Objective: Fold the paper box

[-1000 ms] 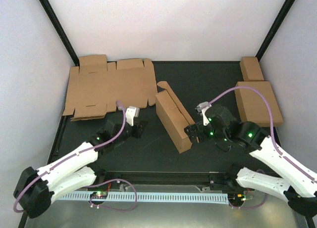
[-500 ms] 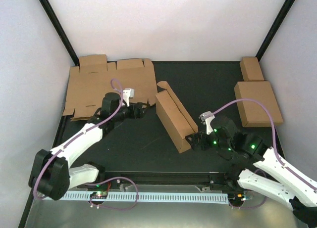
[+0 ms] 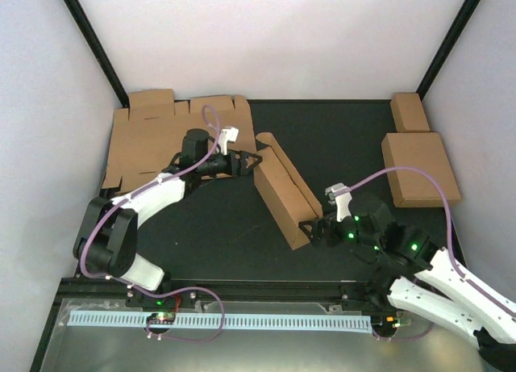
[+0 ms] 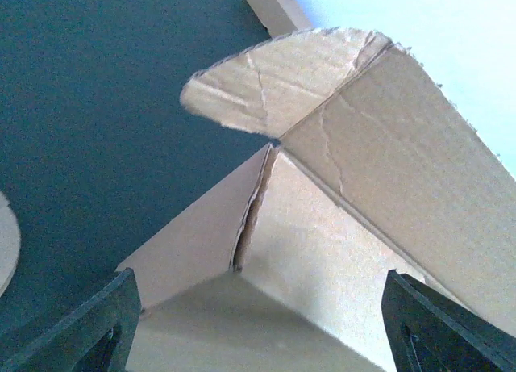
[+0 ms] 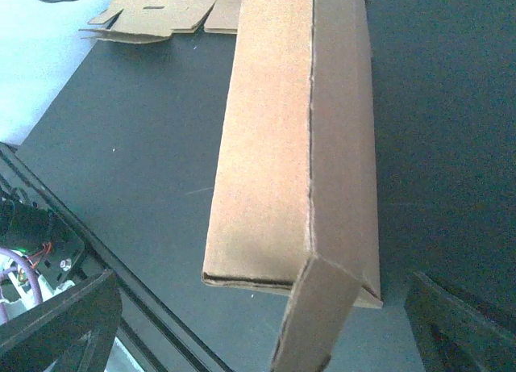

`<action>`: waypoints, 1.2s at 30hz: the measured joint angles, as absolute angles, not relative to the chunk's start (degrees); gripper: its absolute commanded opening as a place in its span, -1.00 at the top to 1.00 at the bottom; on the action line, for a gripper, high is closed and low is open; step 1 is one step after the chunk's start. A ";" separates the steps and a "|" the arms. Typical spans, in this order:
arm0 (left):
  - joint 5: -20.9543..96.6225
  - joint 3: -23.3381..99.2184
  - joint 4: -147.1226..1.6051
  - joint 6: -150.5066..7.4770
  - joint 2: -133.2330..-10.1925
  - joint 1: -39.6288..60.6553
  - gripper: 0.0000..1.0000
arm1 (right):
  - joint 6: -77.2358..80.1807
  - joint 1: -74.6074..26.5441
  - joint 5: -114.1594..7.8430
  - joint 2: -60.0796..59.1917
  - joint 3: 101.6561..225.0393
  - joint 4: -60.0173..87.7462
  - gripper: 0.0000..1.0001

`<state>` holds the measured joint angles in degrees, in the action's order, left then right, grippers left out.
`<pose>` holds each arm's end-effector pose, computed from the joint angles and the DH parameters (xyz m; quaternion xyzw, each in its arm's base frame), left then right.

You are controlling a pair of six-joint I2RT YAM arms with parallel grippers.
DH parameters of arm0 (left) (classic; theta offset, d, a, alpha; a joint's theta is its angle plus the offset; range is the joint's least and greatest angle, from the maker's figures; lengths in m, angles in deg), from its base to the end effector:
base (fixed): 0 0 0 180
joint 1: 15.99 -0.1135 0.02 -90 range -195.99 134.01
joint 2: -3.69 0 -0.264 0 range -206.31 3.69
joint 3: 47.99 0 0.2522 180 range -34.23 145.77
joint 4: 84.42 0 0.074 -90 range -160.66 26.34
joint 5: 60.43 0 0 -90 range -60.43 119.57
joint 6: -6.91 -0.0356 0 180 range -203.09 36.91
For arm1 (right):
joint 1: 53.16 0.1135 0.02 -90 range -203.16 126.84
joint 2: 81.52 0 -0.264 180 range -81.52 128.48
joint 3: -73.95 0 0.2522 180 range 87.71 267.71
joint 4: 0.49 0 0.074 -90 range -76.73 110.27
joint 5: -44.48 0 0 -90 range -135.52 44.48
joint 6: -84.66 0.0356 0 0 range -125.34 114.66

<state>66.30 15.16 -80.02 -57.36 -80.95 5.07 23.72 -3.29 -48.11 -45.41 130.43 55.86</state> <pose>0.2931 -0.1357 0.2392 0.1343 0.8105 -0.4451 0.3563 0.0837 0.1018 0.2925 -0.1710 0.8742 0.3041 0.3377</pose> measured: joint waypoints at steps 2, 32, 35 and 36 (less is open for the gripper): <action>68.10 16.51 -81.11 -57.03 -82.83 5.07 -0.65 | 23.48 -3.29 -48.24 -44.58 130.43 55.44 -0.99; 71.57 18.15 -82.75 -56.11 -86.32 6.41 -0.52 | 26.65 12.95 -25.11 -22.06 145.16 68.84 -0.99; 71.55 18.15 -82.71 -56.11 -86.32 6.73 -0.52 | 27.26 13.14 -24.55 -21.23 145.16 69.63 -0.99; 71.53 18.15 -82.71 -56.11 -86.32 6.87 -0.52 | 27.63 13.17 -24.31 -20.82 145.16 69.91 -0.99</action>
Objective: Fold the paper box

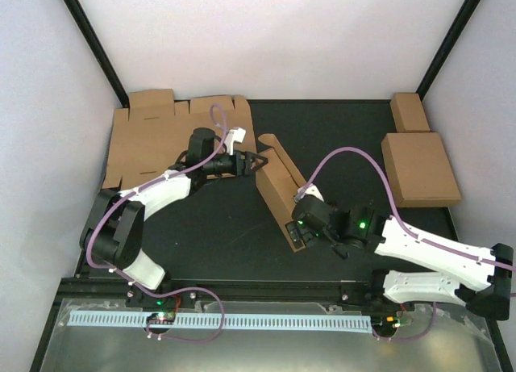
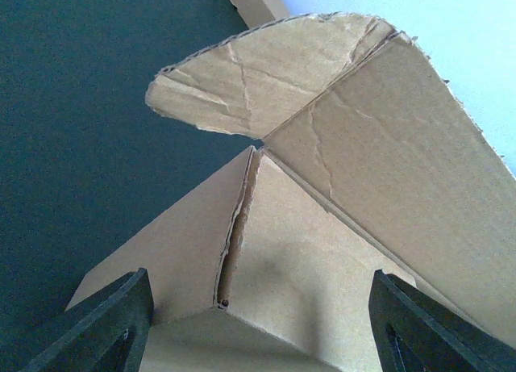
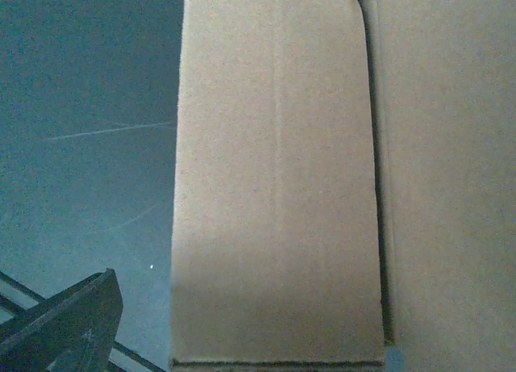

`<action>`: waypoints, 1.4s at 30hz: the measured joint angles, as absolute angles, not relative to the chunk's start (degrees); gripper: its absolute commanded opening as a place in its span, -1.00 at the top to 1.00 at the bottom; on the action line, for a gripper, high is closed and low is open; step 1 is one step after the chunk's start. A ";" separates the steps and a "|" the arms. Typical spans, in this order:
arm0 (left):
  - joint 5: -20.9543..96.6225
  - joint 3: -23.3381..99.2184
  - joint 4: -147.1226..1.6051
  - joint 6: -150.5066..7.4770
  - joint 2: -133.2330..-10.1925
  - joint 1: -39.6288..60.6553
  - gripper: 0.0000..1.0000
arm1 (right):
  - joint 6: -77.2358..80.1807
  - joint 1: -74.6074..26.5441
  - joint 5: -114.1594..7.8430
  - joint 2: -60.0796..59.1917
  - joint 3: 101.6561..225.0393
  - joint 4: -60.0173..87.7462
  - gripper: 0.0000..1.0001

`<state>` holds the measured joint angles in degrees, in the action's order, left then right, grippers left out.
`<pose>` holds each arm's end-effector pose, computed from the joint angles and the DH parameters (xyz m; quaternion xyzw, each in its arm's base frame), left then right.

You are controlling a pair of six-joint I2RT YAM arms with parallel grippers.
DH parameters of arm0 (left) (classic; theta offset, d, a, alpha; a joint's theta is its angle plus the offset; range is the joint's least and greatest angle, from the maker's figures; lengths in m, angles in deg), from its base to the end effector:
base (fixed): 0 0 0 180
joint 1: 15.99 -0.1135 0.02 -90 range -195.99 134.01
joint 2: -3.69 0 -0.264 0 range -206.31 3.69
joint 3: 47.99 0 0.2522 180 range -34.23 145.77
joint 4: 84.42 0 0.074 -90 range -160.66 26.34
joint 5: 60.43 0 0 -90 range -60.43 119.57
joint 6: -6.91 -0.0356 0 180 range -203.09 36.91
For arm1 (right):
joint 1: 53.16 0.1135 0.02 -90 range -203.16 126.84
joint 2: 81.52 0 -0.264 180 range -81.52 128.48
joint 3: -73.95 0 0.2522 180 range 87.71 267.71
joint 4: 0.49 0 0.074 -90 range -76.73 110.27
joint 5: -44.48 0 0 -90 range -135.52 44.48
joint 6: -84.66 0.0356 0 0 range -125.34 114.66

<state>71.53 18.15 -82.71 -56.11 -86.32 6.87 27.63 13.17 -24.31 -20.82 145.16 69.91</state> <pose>0.3052 -0.1545 0.2321 0.1623 0.7964 -0.4844 0.3237 0.0891 0.1712 0.2970 -0.2266 0.9230 0.0795 0.3007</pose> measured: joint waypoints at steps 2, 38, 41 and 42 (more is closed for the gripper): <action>71.51 18.15 -82.71 -56.11 -86.32 7.00 -0.52 | 28.07 13.23 -23.71 -20.10 145.06 70.11 -1.00; 53.50 24.82 -48.83 -65.60 -38.87 7.02 -0.67 | 6.52 13.36 -33.81 -34.89 139.09 56.05 -0.02; 51.57 29.17 -43.98 -66.10 -35.11 7.02 -0.68 | 0.96 13.38 -37.90 -33.97 140.05 55.03 0.00; 51.03 30.59 -42.67 -66.23 -34.09 7.02 -0.68 | -0.78 13.38 -39.10 -33.28 140.36 54.72 0.03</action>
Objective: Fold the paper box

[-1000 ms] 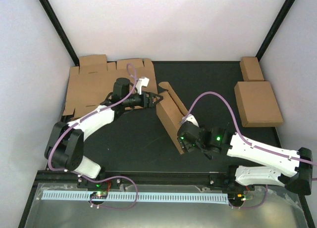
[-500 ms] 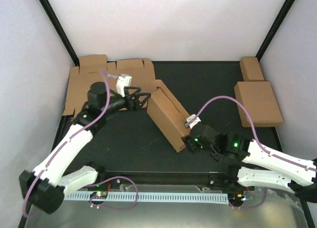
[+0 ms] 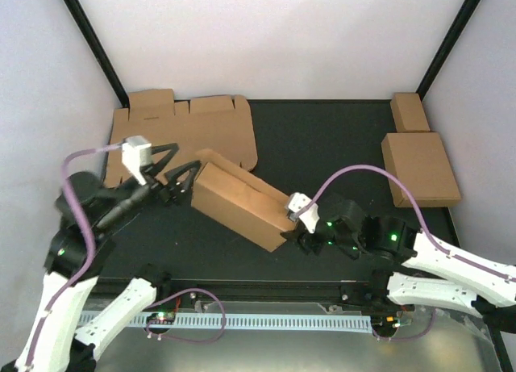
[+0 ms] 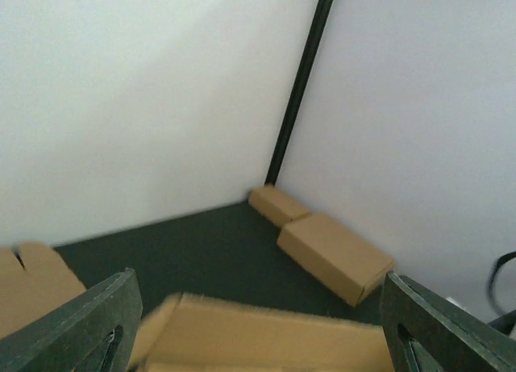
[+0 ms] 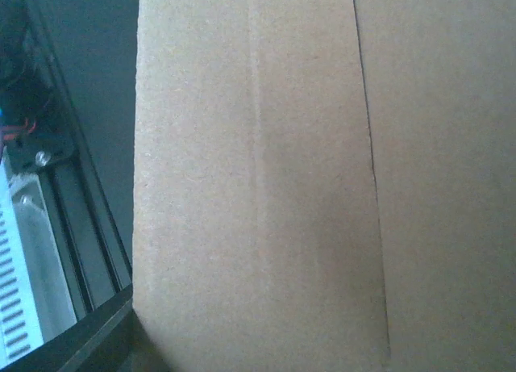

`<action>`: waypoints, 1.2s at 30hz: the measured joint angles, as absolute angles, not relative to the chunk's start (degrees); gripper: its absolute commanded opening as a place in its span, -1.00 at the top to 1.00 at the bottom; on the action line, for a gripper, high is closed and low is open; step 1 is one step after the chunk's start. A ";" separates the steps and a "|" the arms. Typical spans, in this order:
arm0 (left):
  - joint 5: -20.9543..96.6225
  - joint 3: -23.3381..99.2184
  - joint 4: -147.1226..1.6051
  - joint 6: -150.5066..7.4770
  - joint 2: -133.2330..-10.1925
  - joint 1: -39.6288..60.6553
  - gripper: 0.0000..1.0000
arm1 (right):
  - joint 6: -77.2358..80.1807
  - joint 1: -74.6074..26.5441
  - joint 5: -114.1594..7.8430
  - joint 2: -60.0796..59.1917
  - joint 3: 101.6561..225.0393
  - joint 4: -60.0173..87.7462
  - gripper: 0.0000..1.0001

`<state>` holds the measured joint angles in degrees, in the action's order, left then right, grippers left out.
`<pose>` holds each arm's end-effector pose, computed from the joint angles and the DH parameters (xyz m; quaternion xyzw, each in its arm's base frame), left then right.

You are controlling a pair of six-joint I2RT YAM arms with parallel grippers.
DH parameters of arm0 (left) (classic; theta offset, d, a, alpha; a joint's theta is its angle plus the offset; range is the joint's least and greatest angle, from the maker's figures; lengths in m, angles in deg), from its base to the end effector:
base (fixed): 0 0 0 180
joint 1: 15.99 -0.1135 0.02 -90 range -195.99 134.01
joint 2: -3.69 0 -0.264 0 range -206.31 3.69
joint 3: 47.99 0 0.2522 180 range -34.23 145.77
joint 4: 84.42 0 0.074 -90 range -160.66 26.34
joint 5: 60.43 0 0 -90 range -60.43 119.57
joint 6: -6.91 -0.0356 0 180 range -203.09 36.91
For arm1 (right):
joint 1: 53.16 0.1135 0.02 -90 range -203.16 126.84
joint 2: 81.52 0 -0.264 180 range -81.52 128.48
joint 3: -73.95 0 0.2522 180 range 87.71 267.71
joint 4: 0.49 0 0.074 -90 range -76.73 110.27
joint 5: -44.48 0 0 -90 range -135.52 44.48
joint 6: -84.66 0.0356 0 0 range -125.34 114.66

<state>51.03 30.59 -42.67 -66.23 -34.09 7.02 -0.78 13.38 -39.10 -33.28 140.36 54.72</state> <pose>0.0956 -0.0547 0.4383 0.1679 0.6925 -0.3597 0.6024 0.0718 0.1554 0.3232 -0.4387 0.7790 0.2181 0.3913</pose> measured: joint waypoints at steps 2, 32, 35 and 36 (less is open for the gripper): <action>49.78 34.28 -39.69 -66.54 -31.70 7.02 -0.68 | -4.09 13.38 -41.00 -31.64 140.68 54.28 0.03; 45.85 26.89 -31.10 -67.65 -28.29 7.02 -0.69 | -17.46 13.41 -45.55 -17.15 140.55 54.26 -0.99; 46.09 25.98 -31.24 -67.50 -28.29 7.02 -0.69 | -17.37 13.41 -44.70 -17.12 140.55 54.15 -1.00; 46.15 25.91 -31.21 -67.48 -28.32 7.02 -0.68 | -17.29 13.41 -44.41 -17.15 140.55 54.15 -0.99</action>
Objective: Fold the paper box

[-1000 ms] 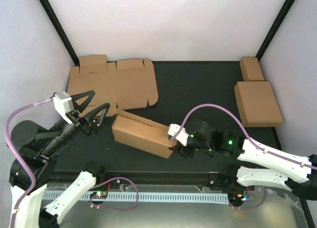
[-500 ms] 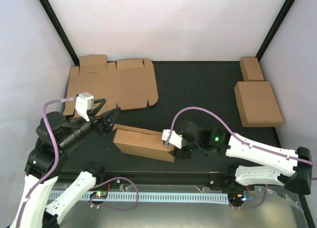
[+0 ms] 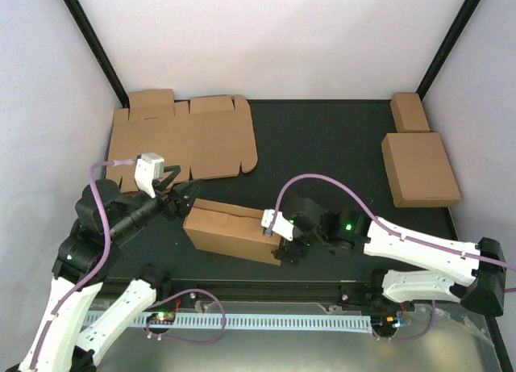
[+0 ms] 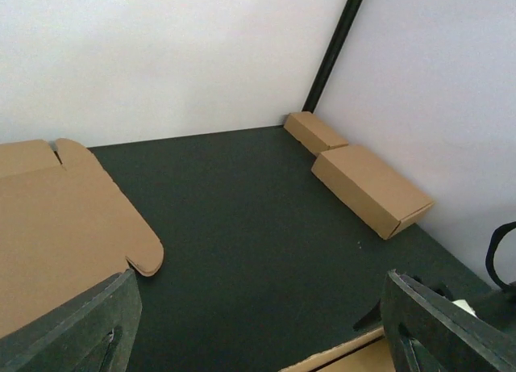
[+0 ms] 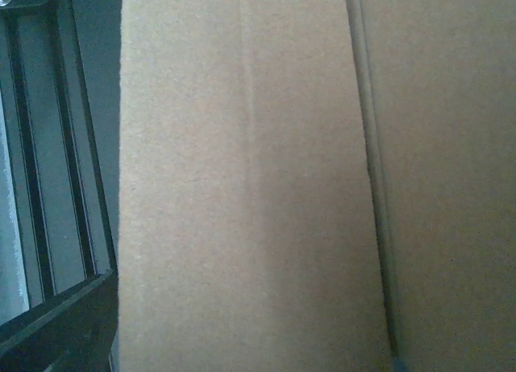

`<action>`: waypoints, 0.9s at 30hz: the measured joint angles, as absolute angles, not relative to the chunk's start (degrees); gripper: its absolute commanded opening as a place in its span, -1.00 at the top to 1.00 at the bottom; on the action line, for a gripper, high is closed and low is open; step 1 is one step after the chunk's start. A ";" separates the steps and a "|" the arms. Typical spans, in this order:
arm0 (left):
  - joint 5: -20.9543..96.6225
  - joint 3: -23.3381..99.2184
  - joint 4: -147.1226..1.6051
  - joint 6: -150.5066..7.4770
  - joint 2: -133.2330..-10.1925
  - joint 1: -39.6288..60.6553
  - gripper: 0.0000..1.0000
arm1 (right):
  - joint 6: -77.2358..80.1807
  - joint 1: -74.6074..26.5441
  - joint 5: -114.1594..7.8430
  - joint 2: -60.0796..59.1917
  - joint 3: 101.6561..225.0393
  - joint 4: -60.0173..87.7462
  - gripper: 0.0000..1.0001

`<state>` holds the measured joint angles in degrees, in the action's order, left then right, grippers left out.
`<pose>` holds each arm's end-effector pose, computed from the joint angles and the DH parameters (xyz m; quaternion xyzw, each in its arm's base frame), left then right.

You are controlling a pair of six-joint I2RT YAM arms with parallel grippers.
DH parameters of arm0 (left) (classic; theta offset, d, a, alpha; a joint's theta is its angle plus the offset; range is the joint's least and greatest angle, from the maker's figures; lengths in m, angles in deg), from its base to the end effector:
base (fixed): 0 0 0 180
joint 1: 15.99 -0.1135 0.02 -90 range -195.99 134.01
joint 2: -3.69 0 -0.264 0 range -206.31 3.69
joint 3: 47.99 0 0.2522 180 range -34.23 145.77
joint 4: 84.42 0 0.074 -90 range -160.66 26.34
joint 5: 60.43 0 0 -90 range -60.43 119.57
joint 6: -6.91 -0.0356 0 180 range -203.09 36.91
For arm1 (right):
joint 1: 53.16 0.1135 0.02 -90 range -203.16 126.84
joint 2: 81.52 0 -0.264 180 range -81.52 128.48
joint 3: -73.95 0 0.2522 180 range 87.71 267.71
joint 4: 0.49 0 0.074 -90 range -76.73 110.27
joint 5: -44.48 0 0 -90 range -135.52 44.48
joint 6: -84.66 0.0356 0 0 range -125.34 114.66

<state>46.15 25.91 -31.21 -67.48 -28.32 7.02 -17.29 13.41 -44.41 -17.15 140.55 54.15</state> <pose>0.0788 -0.0445 0.4006 0.1406 0.7578 -0.3127 0.5551 0.0900 0.2059 0.2745 -0.5967 0.7349 0.1397 0.2905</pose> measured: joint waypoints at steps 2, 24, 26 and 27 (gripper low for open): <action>46.26 25.91 -31.28 -67.50 -28.32 7.02 -0.69 | -17.16 13.41 -44.00 -17.28 140.55 54.17 -0.99; 43.07 28.45 -28.59 -70.06 -32.27 7.02 -0.69 | -10.45 13.41 -44.24 -30.17 148.01 59.99 -0.89; 42.09 28.45 -27.59 -70.49 -32.34 7.02 -0.68 | -9.24 13.41 -44.57 -29.93 149.62 60.01 -0.87; 41.45 28.45 -26.97 -70.76 -32.32 7.02 -0.68 | -8.17 13.41 -44.81 -29.36 150.91 60.38 -0.89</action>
